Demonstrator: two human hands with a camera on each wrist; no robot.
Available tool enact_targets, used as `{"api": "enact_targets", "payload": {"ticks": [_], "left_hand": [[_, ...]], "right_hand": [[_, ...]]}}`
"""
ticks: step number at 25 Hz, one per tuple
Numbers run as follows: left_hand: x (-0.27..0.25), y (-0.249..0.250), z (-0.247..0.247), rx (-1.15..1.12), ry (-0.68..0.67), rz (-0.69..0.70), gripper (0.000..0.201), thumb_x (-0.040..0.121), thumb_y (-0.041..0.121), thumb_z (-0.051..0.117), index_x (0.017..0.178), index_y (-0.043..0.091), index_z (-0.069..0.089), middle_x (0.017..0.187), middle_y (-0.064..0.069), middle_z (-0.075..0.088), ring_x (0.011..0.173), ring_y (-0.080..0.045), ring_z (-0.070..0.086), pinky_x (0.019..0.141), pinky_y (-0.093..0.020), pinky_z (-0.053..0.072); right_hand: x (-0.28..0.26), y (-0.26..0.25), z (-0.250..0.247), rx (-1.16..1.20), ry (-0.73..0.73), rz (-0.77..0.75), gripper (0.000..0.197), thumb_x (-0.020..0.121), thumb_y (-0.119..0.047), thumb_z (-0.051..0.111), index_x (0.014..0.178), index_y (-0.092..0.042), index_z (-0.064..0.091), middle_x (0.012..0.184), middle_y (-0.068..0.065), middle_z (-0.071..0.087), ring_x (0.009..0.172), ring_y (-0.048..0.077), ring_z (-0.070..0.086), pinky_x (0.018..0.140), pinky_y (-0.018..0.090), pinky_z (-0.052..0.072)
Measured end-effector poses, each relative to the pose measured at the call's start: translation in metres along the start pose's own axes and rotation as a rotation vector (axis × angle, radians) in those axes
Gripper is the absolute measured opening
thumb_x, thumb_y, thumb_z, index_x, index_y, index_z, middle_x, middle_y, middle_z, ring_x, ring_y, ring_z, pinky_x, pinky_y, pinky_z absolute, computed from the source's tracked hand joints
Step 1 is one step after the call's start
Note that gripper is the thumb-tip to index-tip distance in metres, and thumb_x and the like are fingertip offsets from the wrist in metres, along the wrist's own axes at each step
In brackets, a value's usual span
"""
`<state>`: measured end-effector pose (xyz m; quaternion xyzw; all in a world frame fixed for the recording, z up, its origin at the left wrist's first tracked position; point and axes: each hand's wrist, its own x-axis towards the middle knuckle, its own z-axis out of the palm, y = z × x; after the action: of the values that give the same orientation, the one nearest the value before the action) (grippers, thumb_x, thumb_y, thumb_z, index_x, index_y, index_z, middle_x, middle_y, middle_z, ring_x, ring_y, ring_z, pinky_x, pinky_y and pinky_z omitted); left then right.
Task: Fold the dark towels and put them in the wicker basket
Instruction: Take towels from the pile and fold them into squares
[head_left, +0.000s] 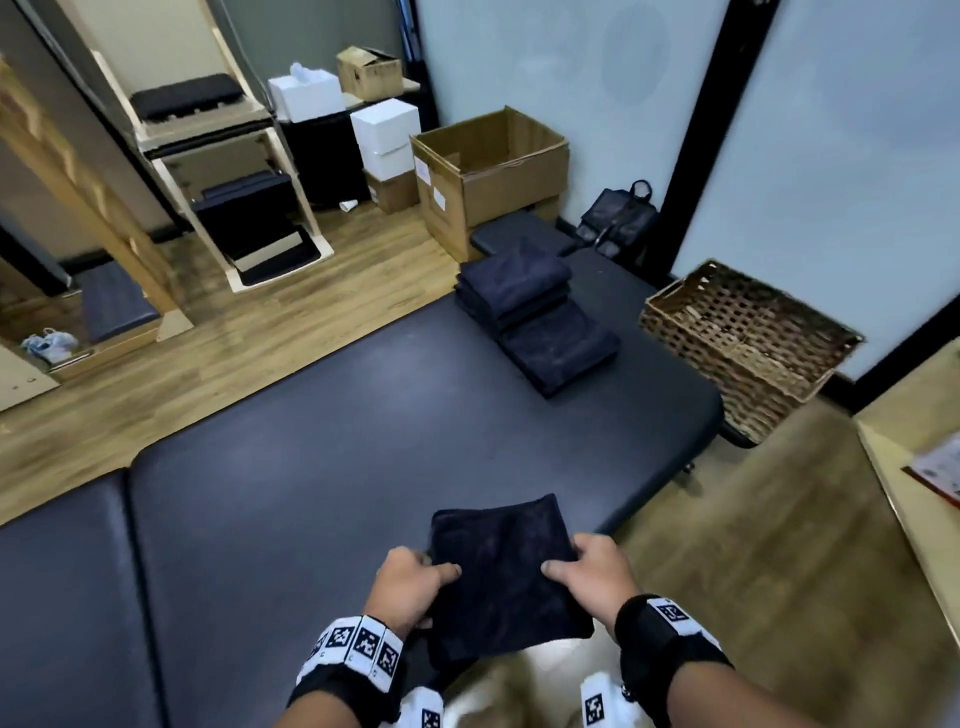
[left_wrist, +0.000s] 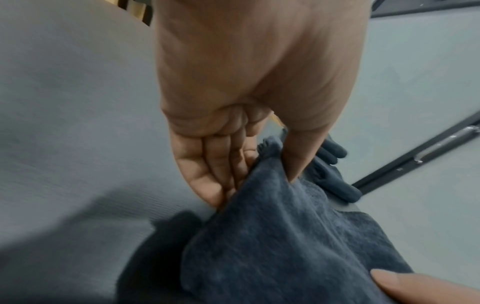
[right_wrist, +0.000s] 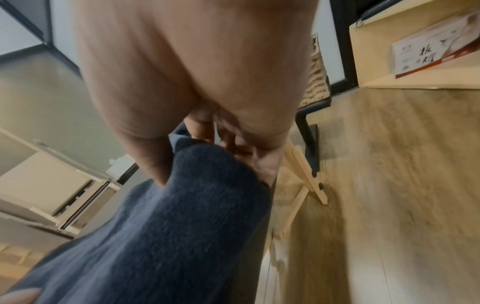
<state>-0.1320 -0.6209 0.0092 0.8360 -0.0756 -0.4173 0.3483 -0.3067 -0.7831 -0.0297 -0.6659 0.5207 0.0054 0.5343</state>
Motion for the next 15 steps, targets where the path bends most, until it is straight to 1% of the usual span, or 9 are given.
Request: {"api": "enact_targets", "payload": {"ticks": [2,4,7,9,11,12,14,15], "left_hand": [[-0.003,0.029,0.030,-0.023,-0.035,0.027,0.035,0.082,0.015,0.077,0.068,0.012,0.045,0.062,-0.007,0.051,0.049,-0.020,0.054,0.039,-0.025,0.044],[0.002,0.053,0.055,-0.029,-0.069,0.056,0.039,0.084,0.014,0.076,0.068,0.014,0.040,0.060,-0.005,0.047,0.048,-0.017,0.051,0.041,-0.025,0.044],[0.020,0.081,0.083,-0.053,-0.068,0.075,0.046,0.084,0.013,0.077,0.068,0.017,0.034,0.055,-0.001,0.041,0.045,-0.016,0.045,0.042,-0.026,0.043],[0.036,0.098,0.095,-0.050,-0.069,0.076,0.046,0.083,0.013,0.077,0.068,0.018,0.034,0.056,-0.003,0.042,0.045,-0.017,0.045,0.043,-0.028,0.043],[0.057,0.116,0.108,-0.037,-0.076,0.088,0.043,0.081,0.014,0.077,0.069,0.017,0.036,0.058,-0.006,0.045,0.046,-0.019,0.047,0.044,-0.030,0.046],[0.068,0.127,0.113,-0.039,-0.086,0.097,0.042,0.080,0.015,0.077,0.069,0.017,0.036,0.057,-0.006,0.045,0.045,-0.020,0.048,0.043,-0.030,0.046],[0.089,0.150,0.121,-0.053,-0.094,0.107,0.041,0.079,0.014,0.077,0.069,0.016,0.037,0.054,-0.005,0.044,0.042,-0.019,0.046,0.041,-0.028,0.043],[0.099,0.161,0.126,-0.065,-0.093,0.113,0.042,0.078,0.013,0.077,0.068,0.016,0.037,0.053,-0.004,0.043,0.040,-0.018,0.045,0.040,-0.027,0.041]], "right_hand": [[0.010,0.003,-0.042,-0.003,0.040,-0.010,0.013,0.067,-0.026,0.077,0.071,-0.016,0.069,0.068,-0.005,0.073,0.071,0.013,0.070,0.067,0.031,0.056],[0.023,0.007,-0.074,-0.001,0.061,-0.015,0.010,0.070,-0.024,0.075,0.072,-0.016,0.070,0.070,-0.004,0.074,0.071,0.014,0.071,0.069,0.032,0.057],[0.047,0.009,-0.106,-0.039,0.081,-0.042,0.006,0.074,-0.022,0.073,0.075,-0.017,0.070,0.074,-0.005,0.074,0.073,0.013,0.071,0.071,0.030,0.056],[0.063,0.006,-0.121,-0.082,0.077,-0.075,0.005,0.077,-0.020,0.072,0.076,-0.019,0.067,0.075,-0.006,0.073,0.074,0.011,0.069,0.067,0.027,0.053],[0.083,0.000,-0.137,-0.144,0.076,-0.100,0.011,0.078,-0.022,0.073,0.076,-0.021,0.062,0.076,-0.007,0.070,0.075,0.012,0.067,0.063,0.023,0.049],[0.094,-0.004,-0.145,-0.176,0.081,-0.111,0.013,0.078,-0.024,0.073,0.077,-0.023,0.060,0.078,-0.007,0.070,0.076,0.014,0.067,0.064,0.024,0.050],[0.115,-0.015,-0.163,-0.229,0.096,-0.110,0.016,0.075,-0.030,0.072,0.081,-0.024,0.059,0.083,-0.005,0.072,0.083,0.017,0.069,0.074,0.028,0.054],[0.124,-0.023,-0.174,-0.260,0.094,-0.108,0.017,0.074,-0.032,0.072,0.084,-0.025,0.060,0.086,-0.005,0.073,0.086,0.018,0.069,0.077,0.028,0.053]]}}
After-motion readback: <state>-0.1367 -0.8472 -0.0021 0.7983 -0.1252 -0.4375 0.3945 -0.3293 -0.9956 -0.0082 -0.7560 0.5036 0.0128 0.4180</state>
